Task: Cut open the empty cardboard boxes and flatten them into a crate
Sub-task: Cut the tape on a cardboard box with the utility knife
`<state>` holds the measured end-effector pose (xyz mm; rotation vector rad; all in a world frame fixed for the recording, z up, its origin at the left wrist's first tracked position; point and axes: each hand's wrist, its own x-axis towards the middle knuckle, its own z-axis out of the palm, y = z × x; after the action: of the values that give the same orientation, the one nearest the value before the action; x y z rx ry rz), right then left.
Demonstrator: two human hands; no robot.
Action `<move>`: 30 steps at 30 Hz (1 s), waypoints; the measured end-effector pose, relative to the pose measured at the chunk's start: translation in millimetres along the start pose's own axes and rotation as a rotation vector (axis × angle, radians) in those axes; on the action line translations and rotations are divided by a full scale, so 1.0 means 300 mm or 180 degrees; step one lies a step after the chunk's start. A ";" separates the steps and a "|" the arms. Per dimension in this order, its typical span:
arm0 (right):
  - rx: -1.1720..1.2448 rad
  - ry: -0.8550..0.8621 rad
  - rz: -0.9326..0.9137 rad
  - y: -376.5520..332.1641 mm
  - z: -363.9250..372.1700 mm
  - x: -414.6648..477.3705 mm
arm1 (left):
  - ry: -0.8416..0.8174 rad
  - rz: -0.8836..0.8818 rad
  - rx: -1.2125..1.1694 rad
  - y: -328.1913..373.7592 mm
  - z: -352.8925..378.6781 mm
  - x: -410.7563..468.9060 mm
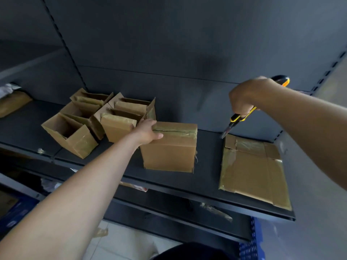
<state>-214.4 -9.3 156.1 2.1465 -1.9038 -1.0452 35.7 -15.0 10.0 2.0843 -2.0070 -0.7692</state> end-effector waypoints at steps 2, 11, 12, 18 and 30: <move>0.0395 0.0119 0.0194 0.024 0.041 0.016 | -0.0110 -0.0195 0.0186 0.026 -0.019 -0.011; 0.3412 -0.0133 0.0161 -0.084 0.186 0.196 | 0.0165 -0.1009 0.1133 0.220 0.085 -0.053; 0.3669 -0.0147 0.0209 -0.104 0.197 0.210 | 0.0117 -0.0974 0.1204 0.213 0.094 -0.052; 0.4262 -0.0004 0.0080 -0.194 0.246 0.282 | -0.0313 -0.0086 0.0673 0.146 0.097 -0.030; 0.5576 -0.1610 -0.0465 -0.231 0.324 0.245 | -0.0242 -0.0462 -0.0196 0.213 0.122 -0.069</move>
<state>-208.6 -25.1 16.9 2.6198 -3.7160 0.6598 -37.3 7.7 12.4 2.2162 -1.8584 -0.9360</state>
